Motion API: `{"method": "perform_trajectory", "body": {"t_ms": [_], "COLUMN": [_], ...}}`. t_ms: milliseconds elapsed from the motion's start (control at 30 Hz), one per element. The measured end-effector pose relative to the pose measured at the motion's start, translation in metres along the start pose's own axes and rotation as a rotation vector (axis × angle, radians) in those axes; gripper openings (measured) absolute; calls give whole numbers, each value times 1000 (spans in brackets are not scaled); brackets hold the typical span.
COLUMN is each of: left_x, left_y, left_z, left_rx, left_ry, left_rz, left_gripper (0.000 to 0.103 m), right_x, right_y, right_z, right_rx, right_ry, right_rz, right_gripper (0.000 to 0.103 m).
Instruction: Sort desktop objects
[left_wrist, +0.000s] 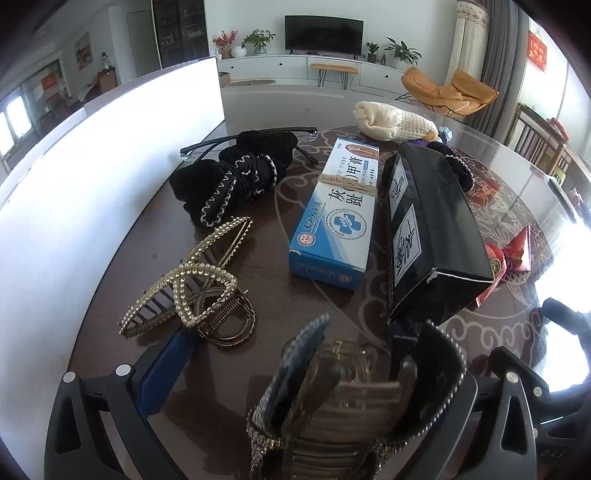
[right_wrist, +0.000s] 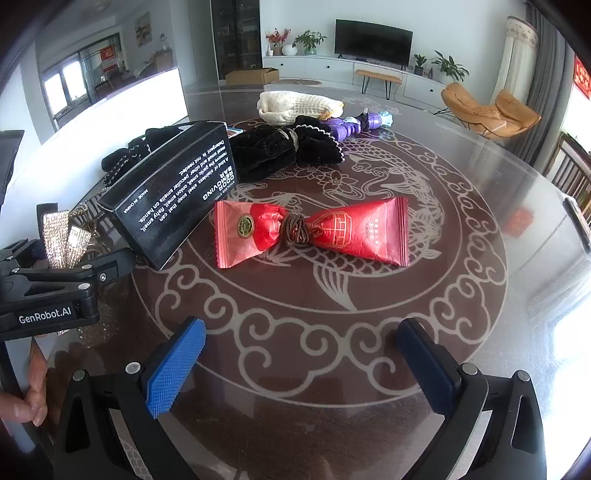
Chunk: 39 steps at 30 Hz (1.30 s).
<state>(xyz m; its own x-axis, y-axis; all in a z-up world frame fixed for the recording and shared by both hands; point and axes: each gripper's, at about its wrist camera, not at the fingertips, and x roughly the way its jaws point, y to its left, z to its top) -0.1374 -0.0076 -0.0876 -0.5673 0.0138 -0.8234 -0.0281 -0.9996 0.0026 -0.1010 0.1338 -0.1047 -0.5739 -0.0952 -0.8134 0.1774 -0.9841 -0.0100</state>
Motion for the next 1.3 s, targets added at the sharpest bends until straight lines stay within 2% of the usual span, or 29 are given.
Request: {"method": "perform_trajectory", "body": {"t_ms": [367,1300], "left_x": [9,12], "left_y": [-2,-5], "left_z": [14,18], "left_rx": [12,5], "left_ry": [-9,-20], "left_rz": [-8,-3], "left_gripper": [103,103], "right_x": [15,16], "right_y": [1,0], "right_z": [22,22], "right_rx": [34,34], "right_ry": [4,2], "right_rz": [-22,-23], "right_gripper": [103,103]}}
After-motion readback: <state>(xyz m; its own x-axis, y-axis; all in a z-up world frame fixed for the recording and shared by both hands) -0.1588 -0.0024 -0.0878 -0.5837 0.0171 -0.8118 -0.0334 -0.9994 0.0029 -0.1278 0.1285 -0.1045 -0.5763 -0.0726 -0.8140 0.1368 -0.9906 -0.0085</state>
